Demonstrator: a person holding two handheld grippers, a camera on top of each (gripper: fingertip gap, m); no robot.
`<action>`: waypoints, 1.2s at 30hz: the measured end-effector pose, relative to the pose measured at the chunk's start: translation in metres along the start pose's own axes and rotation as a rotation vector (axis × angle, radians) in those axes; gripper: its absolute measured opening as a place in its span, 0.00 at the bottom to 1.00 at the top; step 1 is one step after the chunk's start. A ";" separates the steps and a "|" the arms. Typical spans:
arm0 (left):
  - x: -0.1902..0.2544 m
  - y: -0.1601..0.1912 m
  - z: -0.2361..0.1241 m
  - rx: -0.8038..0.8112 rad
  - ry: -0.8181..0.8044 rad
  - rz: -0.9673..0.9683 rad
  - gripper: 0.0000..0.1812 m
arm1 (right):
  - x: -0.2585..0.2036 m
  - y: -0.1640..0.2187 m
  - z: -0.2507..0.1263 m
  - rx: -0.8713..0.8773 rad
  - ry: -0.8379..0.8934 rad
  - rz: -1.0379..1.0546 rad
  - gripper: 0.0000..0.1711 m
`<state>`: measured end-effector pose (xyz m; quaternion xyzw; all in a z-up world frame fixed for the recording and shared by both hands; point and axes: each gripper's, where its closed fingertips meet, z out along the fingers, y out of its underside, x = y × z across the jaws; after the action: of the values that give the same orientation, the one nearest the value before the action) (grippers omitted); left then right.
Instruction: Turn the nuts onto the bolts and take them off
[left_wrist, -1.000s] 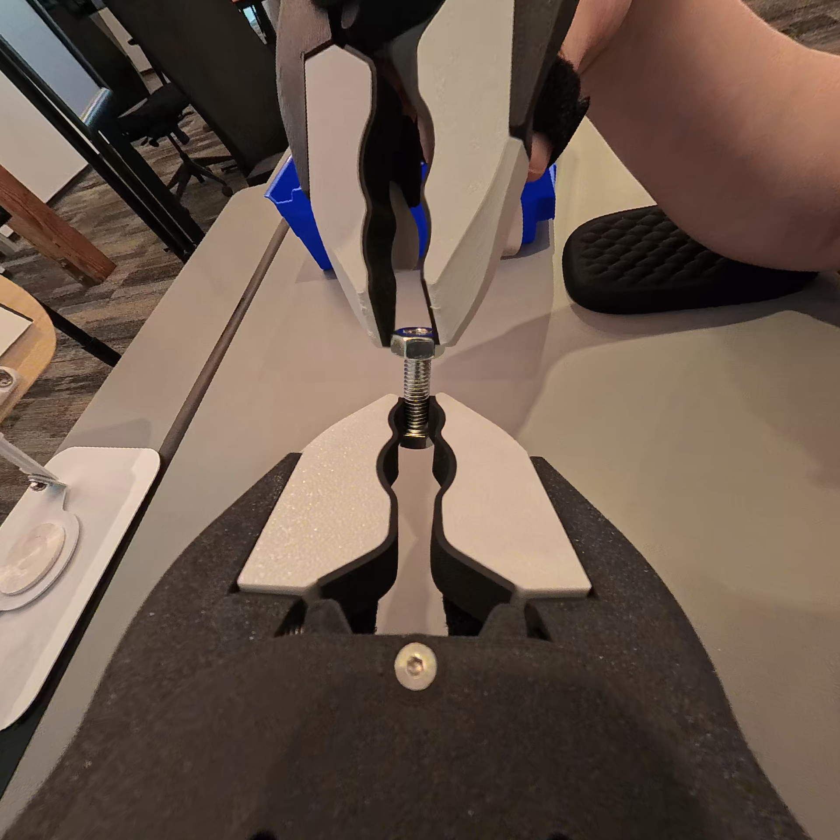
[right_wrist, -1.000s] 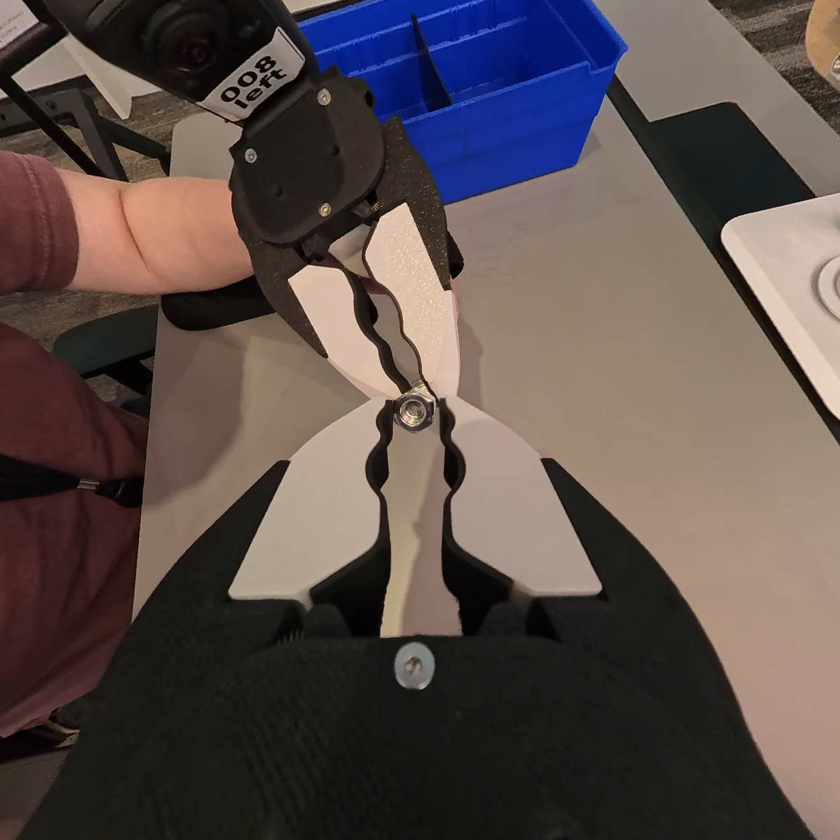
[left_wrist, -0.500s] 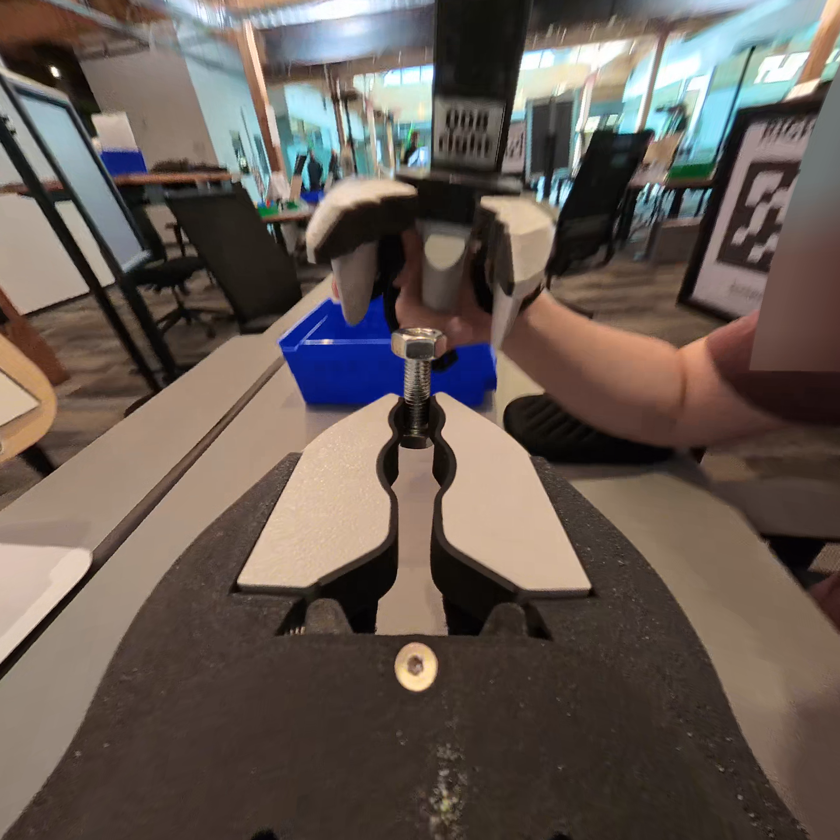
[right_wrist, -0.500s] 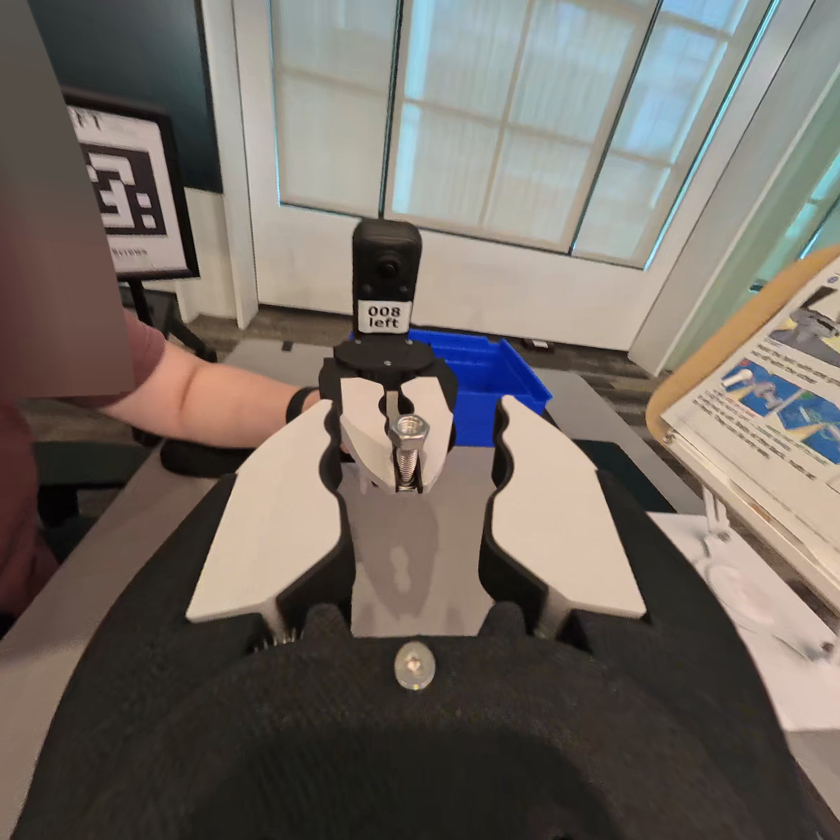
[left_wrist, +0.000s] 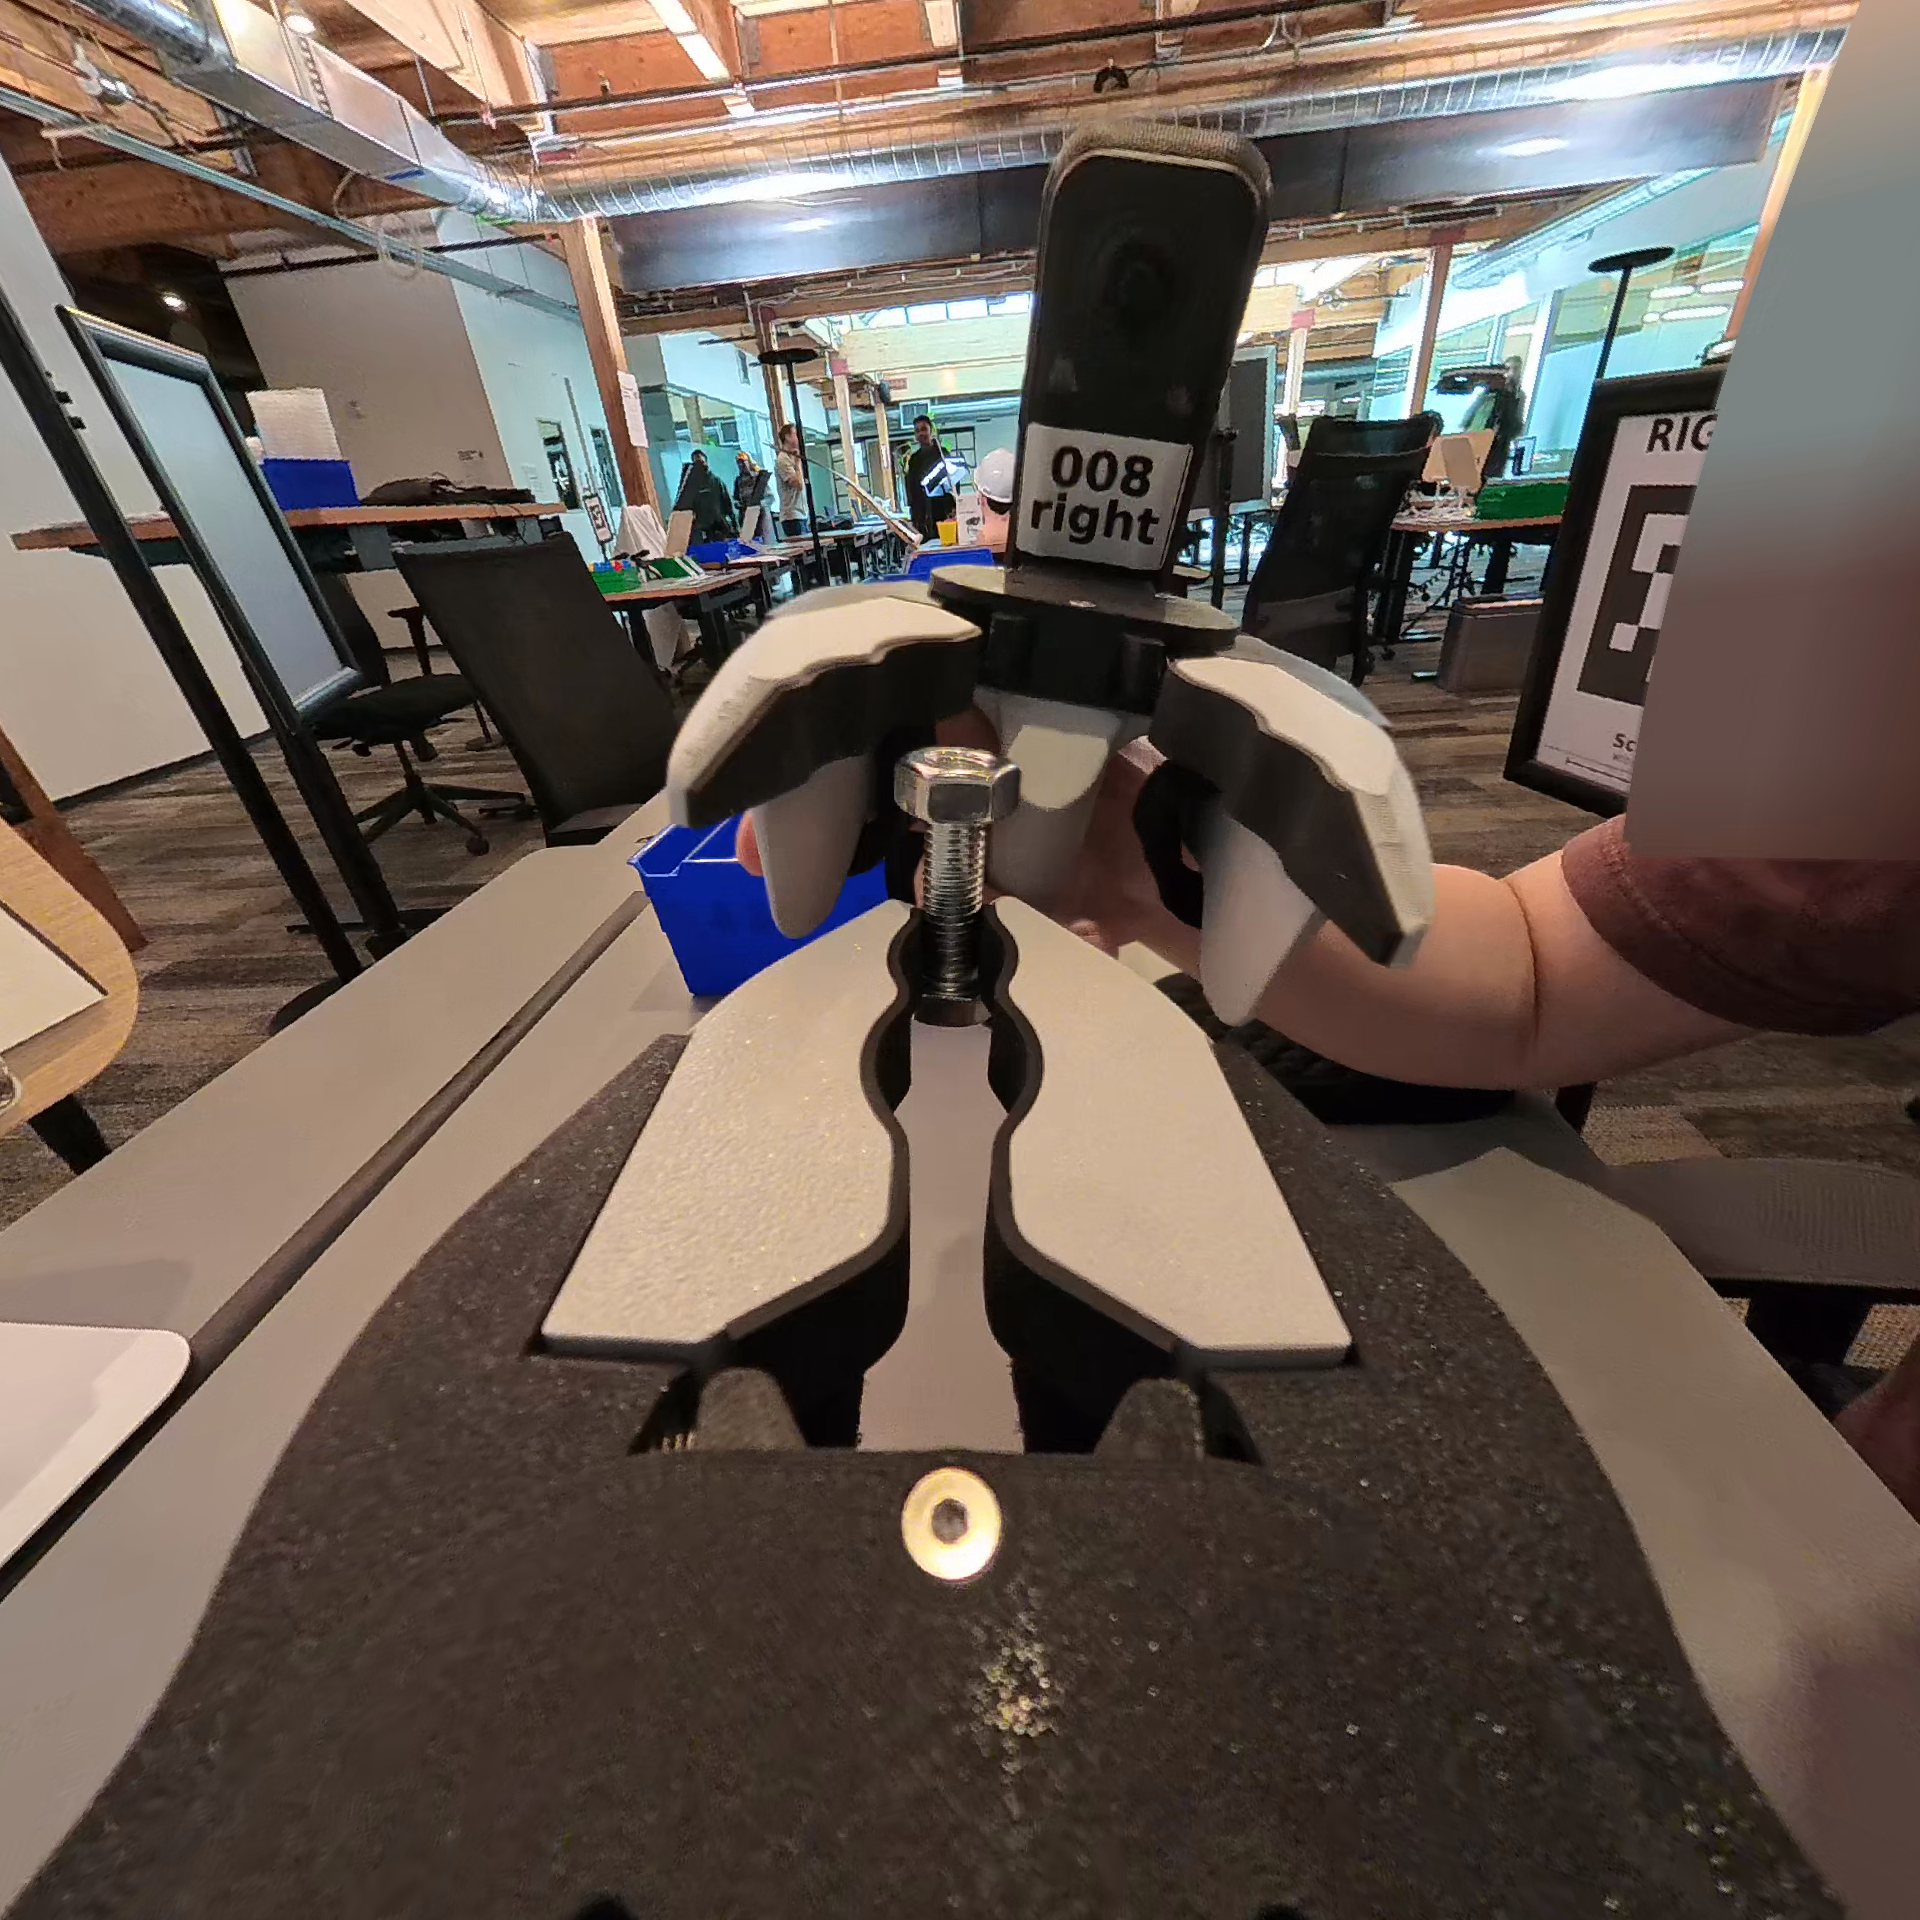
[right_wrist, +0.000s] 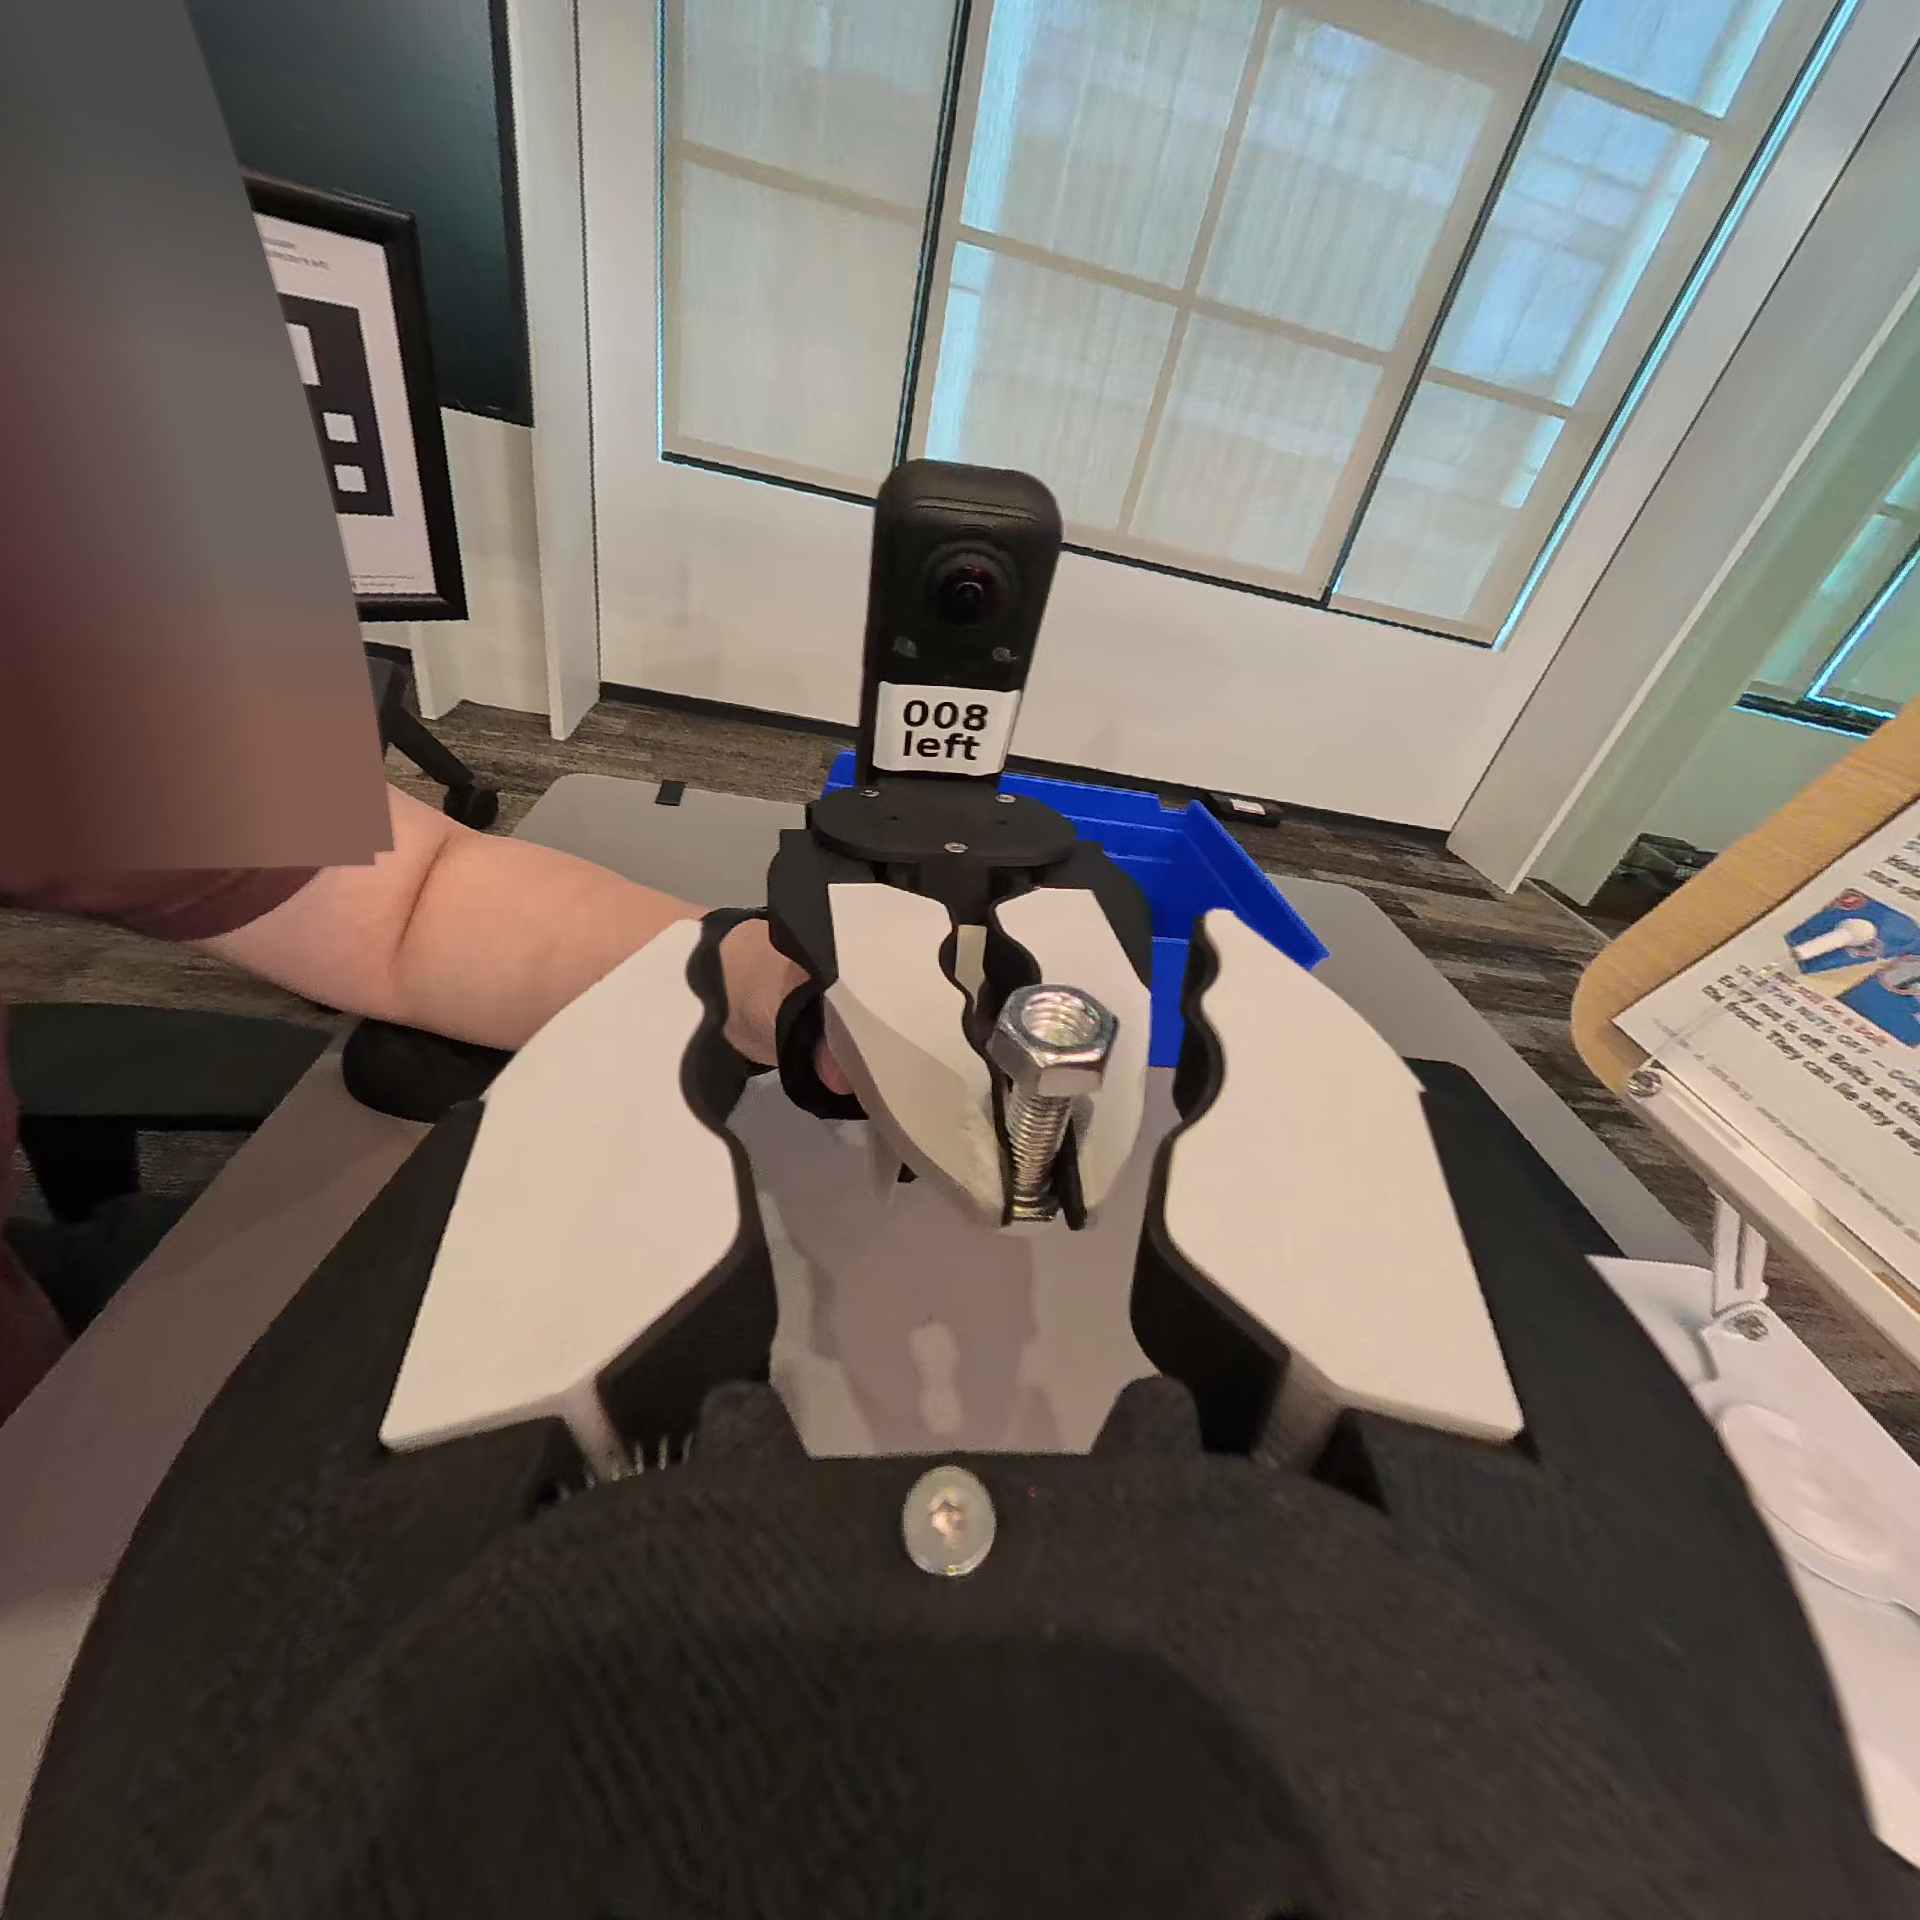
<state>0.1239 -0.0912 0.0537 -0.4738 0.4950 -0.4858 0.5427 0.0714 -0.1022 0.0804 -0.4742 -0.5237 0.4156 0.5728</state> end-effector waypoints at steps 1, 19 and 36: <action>0.000 0.000 0.000 -0.002 0.002 -0.002 0.05 | -0.002 0.000 0.001 -0.001 -0.006 -0.001 0.50; -0.012 -0.004 -0.006 0.022 -0.067 0.006 0.05 | -0.002 0.001 0.003 -0.015 0.016 -0.035 0.51; -0.011 -0.005 -0.008 0.019 -0.051 0.001 0.05 | 0.005 0.000 -0.002 -0.015 0.043 -0.015 0.53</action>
<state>0.1149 -0.0811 0.0595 -0.4805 0.4768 -0.4780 0.5597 0.0736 -0.0973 0.0819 -0.4835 -0.5181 0.3972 0.5832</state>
